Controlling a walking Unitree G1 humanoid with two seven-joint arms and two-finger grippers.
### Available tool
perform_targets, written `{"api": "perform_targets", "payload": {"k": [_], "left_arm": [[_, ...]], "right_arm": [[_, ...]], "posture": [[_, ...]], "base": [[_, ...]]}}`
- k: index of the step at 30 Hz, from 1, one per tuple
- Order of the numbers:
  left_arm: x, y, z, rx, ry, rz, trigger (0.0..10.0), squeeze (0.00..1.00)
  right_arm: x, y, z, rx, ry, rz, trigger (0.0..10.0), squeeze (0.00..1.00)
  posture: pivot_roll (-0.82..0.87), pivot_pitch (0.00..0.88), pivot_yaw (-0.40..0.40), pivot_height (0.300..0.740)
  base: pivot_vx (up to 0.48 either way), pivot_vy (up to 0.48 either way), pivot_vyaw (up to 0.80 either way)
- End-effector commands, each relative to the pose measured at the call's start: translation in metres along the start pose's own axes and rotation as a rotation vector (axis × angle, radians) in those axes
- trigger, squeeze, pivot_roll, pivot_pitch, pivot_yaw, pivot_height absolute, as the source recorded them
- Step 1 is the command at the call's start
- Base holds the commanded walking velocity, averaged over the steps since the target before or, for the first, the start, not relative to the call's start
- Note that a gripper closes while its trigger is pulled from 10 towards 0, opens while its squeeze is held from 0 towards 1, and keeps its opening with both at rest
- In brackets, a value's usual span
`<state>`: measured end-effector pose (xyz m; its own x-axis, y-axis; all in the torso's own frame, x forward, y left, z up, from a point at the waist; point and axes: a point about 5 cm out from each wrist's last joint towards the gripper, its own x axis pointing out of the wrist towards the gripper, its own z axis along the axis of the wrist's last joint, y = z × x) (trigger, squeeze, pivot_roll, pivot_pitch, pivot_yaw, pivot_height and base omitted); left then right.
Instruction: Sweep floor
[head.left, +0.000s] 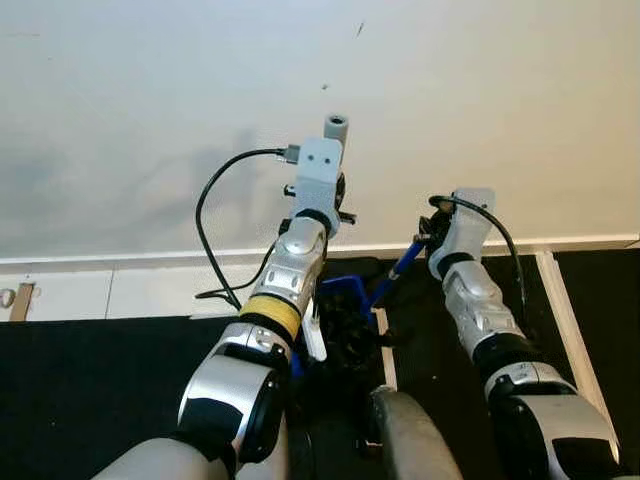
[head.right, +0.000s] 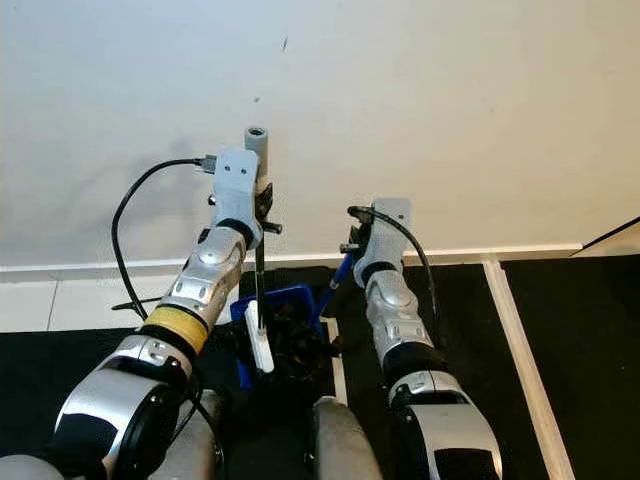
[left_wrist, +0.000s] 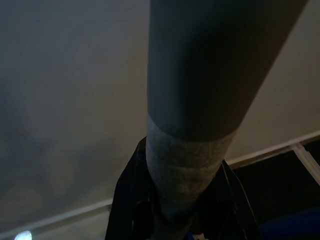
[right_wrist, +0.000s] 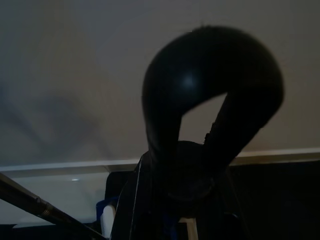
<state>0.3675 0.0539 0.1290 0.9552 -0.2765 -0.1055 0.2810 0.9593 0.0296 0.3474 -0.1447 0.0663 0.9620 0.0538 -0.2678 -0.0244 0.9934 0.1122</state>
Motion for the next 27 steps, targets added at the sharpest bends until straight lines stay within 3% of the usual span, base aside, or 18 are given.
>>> {"api": "perform_targets", "payload": {"k": [1,10,16,27], "left_arm": [[0.004,-0.013,0.009,0.005,-0.012,-0.058,10.0,0.00],[0.006,-0.008,0.013,0.055,-0.003,-0.074,10.0,0.00],[0.003,0.001,0.005,0.093,0.031,-0.089,10.0,0.00],[-0.005,0.011,-0.015,0.120,0.088,-0.065,10.0,0.00]], "right_arm": [[-0.007,-0.004,-0.029,0.028,0.139,-0.021,10.0,0.00],[0.000,-0.003,-0.012,0.024,0.108,-0.017,10.0,0.00],[0.006,0.002,0.004,0.044,0.076,0.008,10.0,0.00],[0.006,0.009,0.004,0.008,0.079,0.040,10.0,0.00]], "posture": [[0.08,0.095,-0.066,0.740],[0.08,0.071,-0.060,0.740],[0.09,0.058,-0.063,0.740],[0.09,0.052,-0.081,0.740]], "base": [[0.000,0.000,0.00],[0.000,0.000,0.00],[0.000,0.000,0.00],[0.000,0.000,0.00]]}}
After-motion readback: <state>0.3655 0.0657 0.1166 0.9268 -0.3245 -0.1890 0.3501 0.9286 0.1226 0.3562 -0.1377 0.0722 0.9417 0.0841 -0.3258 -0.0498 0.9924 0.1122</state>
